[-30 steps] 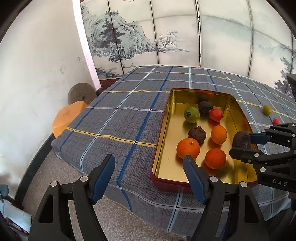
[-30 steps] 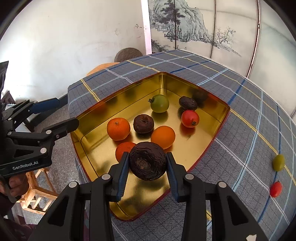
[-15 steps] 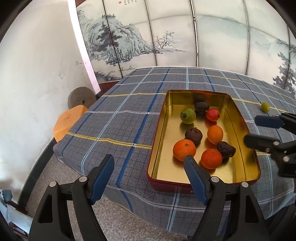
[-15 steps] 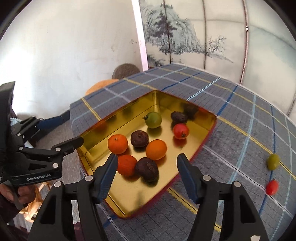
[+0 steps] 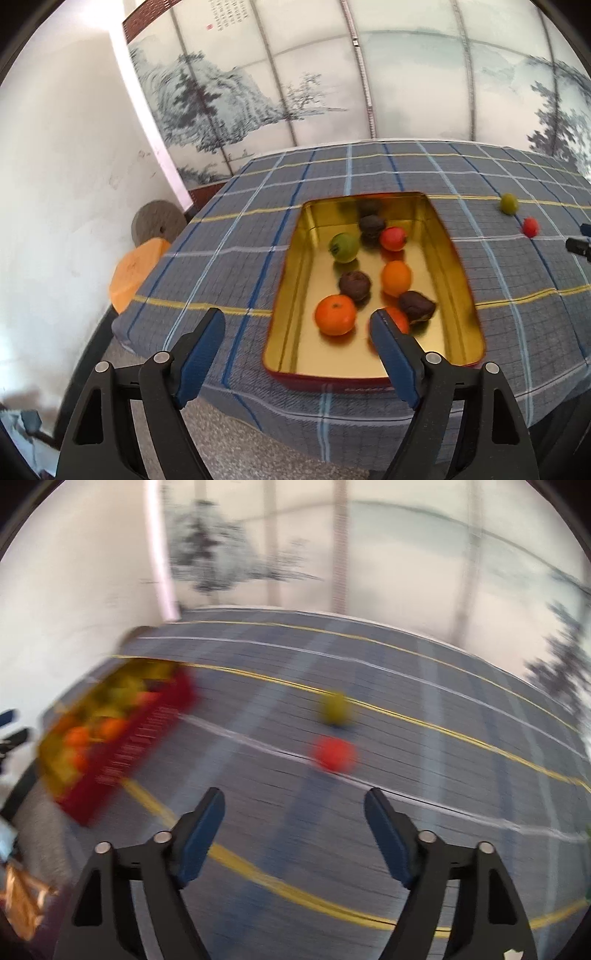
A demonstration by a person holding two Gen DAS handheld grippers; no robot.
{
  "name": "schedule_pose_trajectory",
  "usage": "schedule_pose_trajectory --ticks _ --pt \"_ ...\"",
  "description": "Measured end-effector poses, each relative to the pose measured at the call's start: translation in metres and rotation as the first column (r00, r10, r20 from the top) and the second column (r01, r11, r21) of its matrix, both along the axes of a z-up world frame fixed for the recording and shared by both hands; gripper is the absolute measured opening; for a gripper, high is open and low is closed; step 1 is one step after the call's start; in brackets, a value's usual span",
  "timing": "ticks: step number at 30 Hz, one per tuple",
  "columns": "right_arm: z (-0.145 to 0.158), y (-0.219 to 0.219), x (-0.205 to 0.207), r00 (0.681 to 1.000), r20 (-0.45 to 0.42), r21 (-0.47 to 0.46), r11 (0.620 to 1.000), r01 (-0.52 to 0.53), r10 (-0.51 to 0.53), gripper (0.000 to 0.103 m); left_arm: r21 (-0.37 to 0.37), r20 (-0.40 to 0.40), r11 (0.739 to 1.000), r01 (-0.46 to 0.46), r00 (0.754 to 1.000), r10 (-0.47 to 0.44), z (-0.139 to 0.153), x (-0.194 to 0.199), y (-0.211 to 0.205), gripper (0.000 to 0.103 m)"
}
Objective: Organize fruits
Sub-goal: 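Grasp a red tomato with the left gripper while the right gripper grasps the yellow-green fruit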
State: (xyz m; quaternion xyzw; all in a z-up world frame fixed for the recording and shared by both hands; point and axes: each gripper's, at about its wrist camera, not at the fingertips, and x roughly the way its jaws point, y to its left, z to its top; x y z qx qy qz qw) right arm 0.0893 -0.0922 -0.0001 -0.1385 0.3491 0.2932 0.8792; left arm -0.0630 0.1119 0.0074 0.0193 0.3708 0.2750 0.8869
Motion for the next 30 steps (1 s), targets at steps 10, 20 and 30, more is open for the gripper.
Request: schedule_pose_trajectory --ticks 10,20,30 --pt "-0.025 -0.123 0.079 0.947 -0.094 -0.024 0.951 0.308 -0.309 0.088 0.006 -0.058 0.989 0.149 0.987 -0.148 0.009 0.049 -0.06 0.083" --pt "-0.044 -0.152 0.12 0.909 -0.13 -0.033 0.918 0.395 -0.396 0.103 -0.209 -0.094 0.912 0.354 0.921 -0.379 0.002 0.142 -0.131 0.084" --pt "-0.046 -0.145 0.117 0.915 -0.118 -0.071 0.922 0.38 -0.386 0.103 -0.321 -0.072 0.848 0.423 0.881 -0.467 -0.025 0.254 -0.178 0.083"
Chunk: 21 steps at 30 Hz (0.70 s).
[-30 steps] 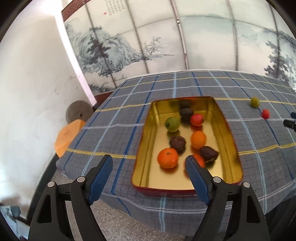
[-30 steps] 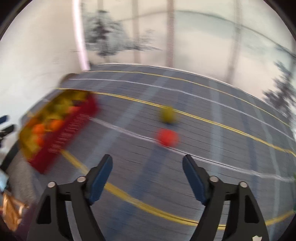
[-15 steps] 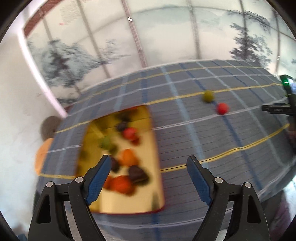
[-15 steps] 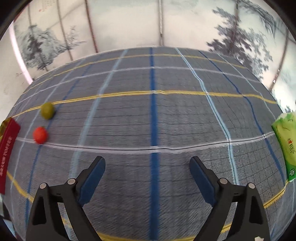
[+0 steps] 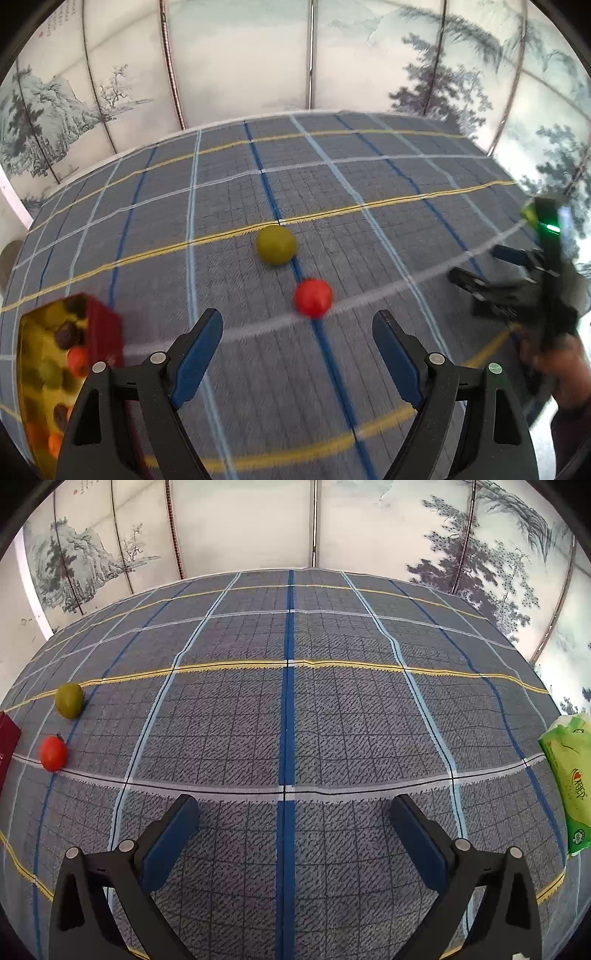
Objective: Organize fruits
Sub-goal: 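Grasp a red tomato with the left gripper while the right gripper grasps the yellow-green fruit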
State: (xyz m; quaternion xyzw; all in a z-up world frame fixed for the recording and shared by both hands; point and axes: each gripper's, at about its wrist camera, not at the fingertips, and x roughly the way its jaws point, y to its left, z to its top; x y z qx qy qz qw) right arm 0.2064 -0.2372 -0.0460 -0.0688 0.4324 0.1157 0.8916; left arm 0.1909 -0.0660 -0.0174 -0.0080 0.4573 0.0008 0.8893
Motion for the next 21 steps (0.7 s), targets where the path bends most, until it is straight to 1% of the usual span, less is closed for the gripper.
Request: schedule_pose_trajectory --ticks 1,3,5,6,9,11,12,13,15,17,21 --pt "0.0 0.0 0.0 1.0 0.0 0.0 1.0 -0.004 0.004 0.103 -0.006 -0.009 1.0 0.002 1.0 -0.002 -0.005 0.007 -0.001 0.082" --pt "0.0 -0.001 -0.002 1.0 0.001 0.008 1.0 -0.013 0.013 0.103 0.002 -0.021 1.0 -0.006 1.0 0.006 -0.015 0.019 -0.001 0.075" --pt "0.0 -0.001 -0.003 1.0 0.001 0.011 1.0 -0.013 0.013 0.103 -0.011 -0.046 1.0 -0.009 0.999 0.008 -0.025 0.029 0.0 0.066" --pt "0.0 -0.001 -0.004 1.0 0.001 0.012 1.0 -0.014 0.014 0.103 -0.011 -0.052 1.0 -0.013 0.999 0.012 -0.029 0.032 0.0 0.065" --pt "0.001 -0.001 -0.003 1.0 0.0 0.022 0.999 -0.025 0.025 0.103 -0.002 -0.067 1.0 -0.014 0.998 0.013 -0.043 0.039 0.0 0.056" --pt "0.001 -0.001 -0.003 1.0 0.0 0.024 0.999 -0.027 0.027 0.103 -0.04 -0.085 0.999 0.002 0.996 -0.005 -0.052 0.043 0.0 0.043" --pt "0.001 -0.001 -0.003 1.0 0.0 0.025 0.999 -0.029 0.029 0.103 -0.031 -0.061 1.0 0.008 0.998 -0.009 -0.052 0.04 -0.003 0.035" --pt "0.001 -0.001 -0.003 1.0 0.0 0.027 0.999 -0.03 0.03 0.103 -0.026 -0.062 0.999 0.02 0.998 -0.021 -0.052 0.038 -0.005 0.03" --pt "0.001 0.0 -0.003 1.0 0.0 0.024 0.999 -0.031 0.031 0.103 0.017 -0.06 1.0 0.02 0.998 -0.019 -0.05 0.033 -0.013 0.03" --pt "0.001 -0.001 -0.003 1.0 0.0 0.024 0.999 -0.031 0.031 0.103 -0.001 -0.039 1.0 0.014 0.999 -0.014 -0.043 0.023 -0.014 0.03" --pt "0.003 -0.005 -0.002 1.0 0.002 0.058 0.998 -0.029 0.029 0.103 -0.056 0.003 0.998 -0.019 1.0 0.019 -0.016 -0.009 -0.005 0.03"
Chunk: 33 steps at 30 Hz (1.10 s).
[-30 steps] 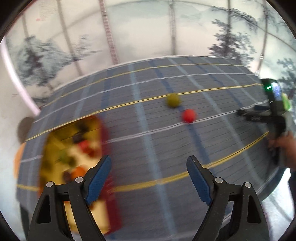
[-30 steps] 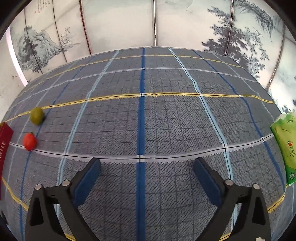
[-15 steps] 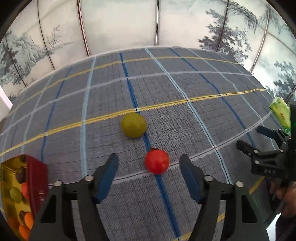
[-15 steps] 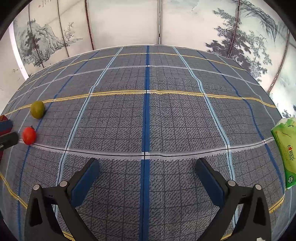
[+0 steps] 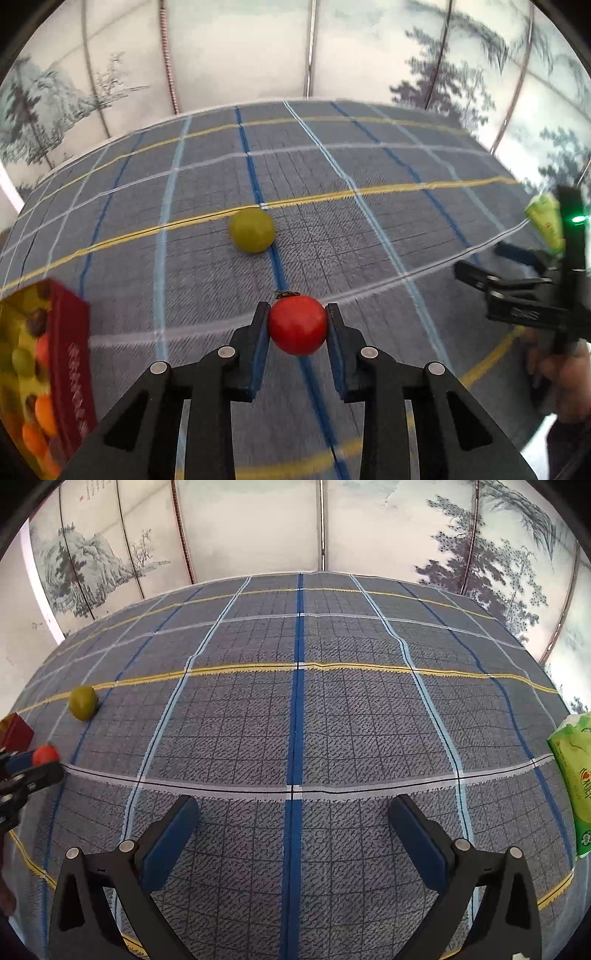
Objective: Organize fruits
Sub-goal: 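Grasp a red tomato with the left gripper while the right gripper grasps the yellow-green fruit, then carry the red tomato in the left gripper into the tray and release it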
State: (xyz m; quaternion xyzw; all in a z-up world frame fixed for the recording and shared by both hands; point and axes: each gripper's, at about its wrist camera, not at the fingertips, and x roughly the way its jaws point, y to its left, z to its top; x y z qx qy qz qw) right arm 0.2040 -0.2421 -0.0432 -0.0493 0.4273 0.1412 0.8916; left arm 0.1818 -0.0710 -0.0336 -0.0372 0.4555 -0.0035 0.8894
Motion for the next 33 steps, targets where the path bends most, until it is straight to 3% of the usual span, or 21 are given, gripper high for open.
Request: schedule_pose_trajectory --ticks 3,7,9,13,16,21,22,23,24,25,26,29,33 --pt "0.006 -0.006 -0.004 1.0 0.028 0.067 0.998 -0.004 0.003 0.102 -0.023 0.025 1.0 -0.02 0.999 0.02 0.021 -0.026 0.011 0.03" --pt "0.028 0.007 -0.018 0.989 0.092 0.211 0.968 -0.134 0.117 0.102 -0.05 0.027 0.997 -0.053 0.998 0.054 0.035 -0.051 0.026 0.03" --pt "0.04 0.034 -0.024 0.966 0.13 0.198 0.949 -0.245 0.222 0.101 -0.069 0.024 0.996 -0.064 0.998 0.066 0.039 -0.06 0.034 0.03" --pt "0.044 0.108 -0.026 0.875 0.16 0.135 0.868 -0.478 0.457 0.097 -0.053 0.038 0.995 -0.089 0.995 0.091 0.048 -0.077 0.044 0.031" --pt "0.031 0.149 -0.014 0.847 0.121 0.085 0.845 -0.528 0.518 0.088 -0.016 0.057 0.994 -0.107 0.993 0.108 0.054 -0.09 0.051 0.031" --pt "0.011 0.192 0.014 0.856 0.069 0.057 0.854 -0.516 0.513 0.085 -0.007 0.053 0.99 -0.144 0.988 0.144 0.055 -0.105 0.07 0.031" --pt "0.007 0.201 0.021 0.858 0.048 0.046 0.857 -0.513 0.512 0.079 -0.005 0.05 0.989 -0.149 0.988 0.149 0.054 -0.107 0.073 0.031" --pt "0.005 0.205 0.026 0.858 0.033 0.046 0.857 -0.513 0.512 0.065 0.001 0.046 0.988 -0.156 0.987 0.156 0.053 -0.109 0.076 0.031" --pt "0.003 0.209 0.031 0.859 0.022 0.043 0.857 -0.513 0.512 0.062 0.005 0.044 0.986 -0.166 0.985 0.165 0.052 -0.111 0.079 0.031" --pt "0.002 0.215 0.032 0.861 0.023 0.022 0.861 -0.509 0.508 0.05 -0.001 0.043 0.985 -0.174 0.984 0.174 0.051 -0.113 0.082 0.031" --pt "0.001 0.217 0.031 0.86 0.019 0.012 0.86 -0.511 0.51 0.031 -0.008 0.043 0.984 -0.179 0.983 0.179 0.051 -0.115 0.084 0.031" --pt "0.005 0.212 0.024 0.853 -0.006 0.053 0.852 -0.521 0.522 0.03 -0.017 0.049 0.982 -0.191 0.98 0.191 0.051 -0.121 0.088 0.031" --pt "0.016 0.18 -0.007 0.877 0.052 0.094 0.872 -0.481 0.478 0.03 -0.013 0.066 0.98 -0.198 0.978 0.198 0.056 -0.128 0.088 0.031"
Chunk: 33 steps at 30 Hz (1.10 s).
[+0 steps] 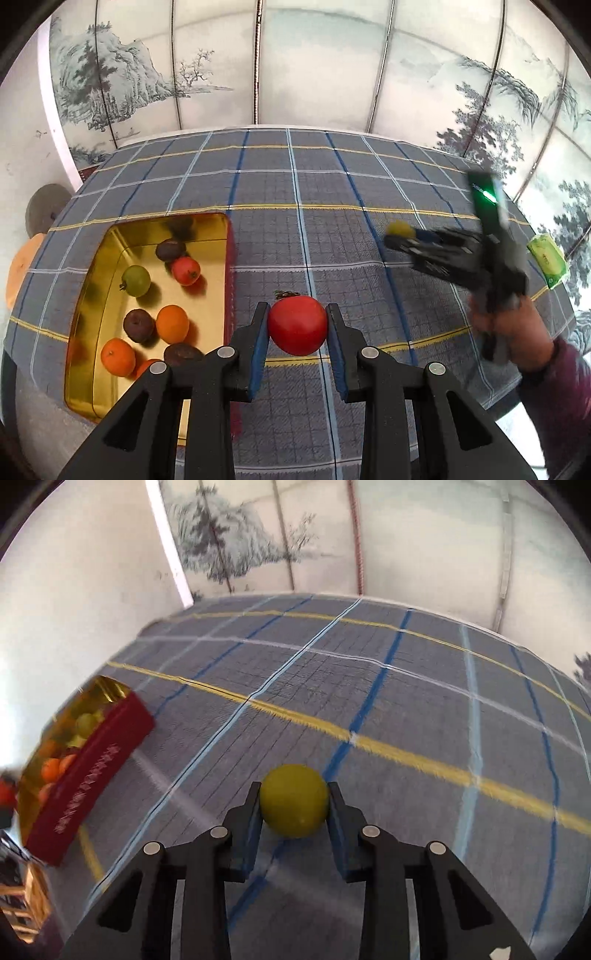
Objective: Organize fruits
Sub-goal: 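Carry the red tomato in the left gripper into the tray and release it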
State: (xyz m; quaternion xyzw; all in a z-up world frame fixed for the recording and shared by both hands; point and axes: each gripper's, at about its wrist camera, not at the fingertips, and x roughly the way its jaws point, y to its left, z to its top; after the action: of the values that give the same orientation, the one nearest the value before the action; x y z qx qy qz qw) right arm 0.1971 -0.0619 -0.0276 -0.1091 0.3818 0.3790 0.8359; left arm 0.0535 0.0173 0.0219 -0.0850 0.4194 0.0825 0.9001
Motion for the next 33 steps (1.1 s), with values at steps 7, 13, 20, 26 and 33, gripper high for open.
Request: schedule_pose_trajectory --ticks 7,13,20,26,33 --pt "-0.006 -0.064 -0.035 0.98 0.026 0.011 0.98 0.197 -0.198 0.03 0.003 0.021 1.0 -0.003 1.0 0.003 0.006 -0.016 -0.004 0.031" --pt "-0.012 -0.082 -0.029 0.96 -0.021 0.008 0.96 0.28 -0.28 0.031 0.053 0.035 0.998 -0.022 0.999 0.021 0.012 -0.033 -0.005 0.031" --pt "-0.015 -0.077 -0.031 0.958 -0.002 -0.037 0.957 0.288 -0.288 0.031 0.083 0.046 0.995 -0.063 0.997 0.059 0.01 -0.05 0.007 0.031" --pt "-0.014 -0.077 -0.033 0.957 0.005 -0.046 0.956 0.291 -0.291 0.031 0.119 0.031 0.987 -0.108 0.994 0.105 -0.003 -0.059 0.026 0.031" --pt "-0.014 -0.076 -0.034 0.955 0.014 -0.057 0.954 0.296 -0.295 0.031 0.108 0.036 0.975 -0.196 0.98 0.194 -0.019 -0.079 0.068 0.031"
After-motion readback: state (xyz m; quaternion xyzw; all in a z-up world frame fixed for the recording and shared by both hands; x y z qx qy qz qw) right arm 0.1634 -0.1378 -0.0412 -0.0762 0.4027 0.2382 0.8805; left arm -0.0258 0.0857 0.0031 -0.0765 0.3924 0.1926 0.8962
